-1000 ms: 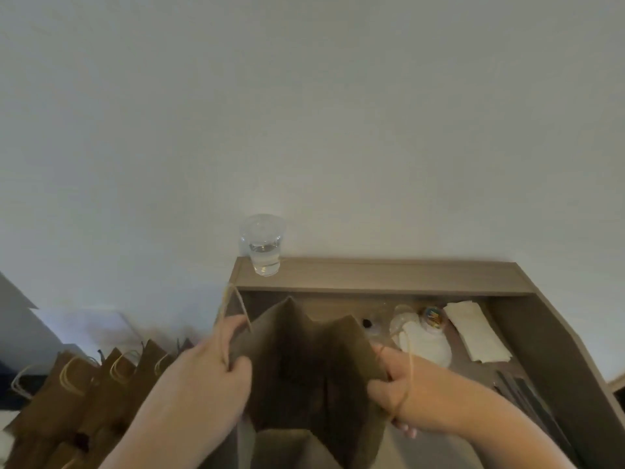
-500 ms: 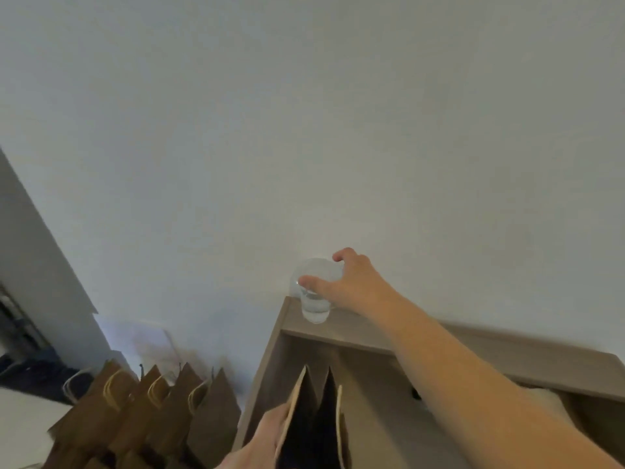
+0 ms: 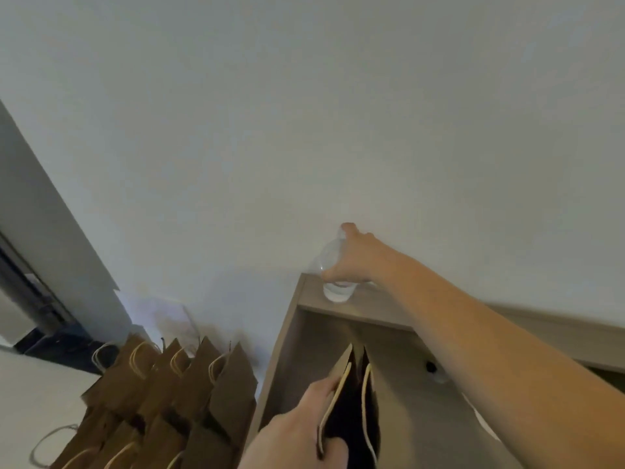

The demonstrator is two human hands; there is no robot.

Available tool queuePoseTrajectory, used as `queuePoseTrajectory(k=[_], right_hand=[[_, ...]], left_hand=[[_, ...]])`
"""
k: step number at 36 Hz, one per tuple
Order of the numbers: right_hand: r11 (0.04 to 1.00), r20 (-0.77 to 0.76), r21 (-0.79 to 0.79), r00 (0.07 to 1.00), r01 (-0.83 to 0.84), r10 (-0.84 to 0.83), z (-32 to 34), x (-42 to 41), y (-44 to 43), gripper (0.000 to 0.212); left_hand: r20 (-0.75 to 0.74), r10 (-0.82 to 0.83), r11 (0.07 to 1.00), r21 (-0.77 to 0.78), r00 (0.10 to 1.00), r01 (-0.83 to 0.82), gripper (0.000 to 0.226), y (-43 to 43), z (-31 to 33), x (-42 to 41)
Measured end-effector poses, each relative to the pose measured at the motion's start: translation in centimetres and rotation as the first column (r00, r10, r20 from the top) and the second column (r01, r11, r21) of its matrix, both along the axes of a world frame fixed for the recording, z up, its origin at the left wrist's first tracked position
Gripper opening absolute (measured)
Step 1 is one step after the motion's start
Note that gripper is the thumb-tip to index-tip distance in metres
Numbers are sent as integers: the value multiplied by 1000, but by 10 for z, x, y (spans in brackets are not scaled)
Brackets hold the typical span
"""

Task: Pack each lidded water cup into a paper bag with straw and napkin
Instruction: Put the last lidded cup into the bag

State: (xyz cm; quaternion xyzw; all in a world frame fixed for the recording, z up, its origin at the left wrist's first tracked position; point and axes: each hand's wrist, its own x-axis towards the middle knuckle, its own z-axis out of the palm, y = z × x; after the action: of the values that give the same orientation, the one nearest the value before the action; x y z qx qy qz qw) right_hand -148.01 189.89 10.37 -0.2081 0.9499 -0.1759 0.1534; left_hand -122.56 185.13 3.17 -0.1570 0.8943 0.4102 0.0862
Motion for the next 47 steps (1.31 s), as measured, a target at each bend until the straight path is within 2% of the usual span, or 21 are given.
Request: queuePoseTrajectory(k=[2,5,9,11,15,19,25,28,34,39,44,47], right_hand=[[999,-23,-37,1000,-3,3,10,15,14,119],[975,12,-222,999,33,-31,33,43,43,115],[863,142,-497,990,92,-24,50,89,95,89],[795,219,-586,975,155,-29,45,114,121,78],[720,235,-646,964,253,-128,16,145,168,71],[619,298,-706,937,344,-181,0,155,206,83],[550,287,-750,930,368,-231,1,164,254,80],[564,240,-752,939,340,-247,0,172,268,85],[671,92,-710,973,214,-214,-7,190,286,86],[693,75,-708,990,140,-123,-9,202,298,95],[799,-28,-600,997,37,-67,-12,206,295,95],[894,-74,-441,996,-74,46,-13,205,293,94]], left_hand=[[8,-20,1000,12,1000,20,53,4,9,-3],[14,-39,999,20,999,38,53,16,16,-3],[11,-28,997,73,1000,27,50,32,15,-7],[2,-7,998,68,1000,7,54,40,13,-10],[-11,7,999,34,1000,-7,53,47,11,-13],[-32,-1,1000,18,999,2,51,52,11,-17],[-37,-4,1000,16,999,5,45,58,17,-22],[-43,-14,999,38,999,15,45,58,17,-23],[-61,24,998,55,998,-21,42,63,16,-23],[-53,59,996,66,997,-56,39,62,13,-22],[-55,53,998,31,997,-51,38,62,14,-22],[-64,10,1000,3,998,-10,39,68,18,-19]])
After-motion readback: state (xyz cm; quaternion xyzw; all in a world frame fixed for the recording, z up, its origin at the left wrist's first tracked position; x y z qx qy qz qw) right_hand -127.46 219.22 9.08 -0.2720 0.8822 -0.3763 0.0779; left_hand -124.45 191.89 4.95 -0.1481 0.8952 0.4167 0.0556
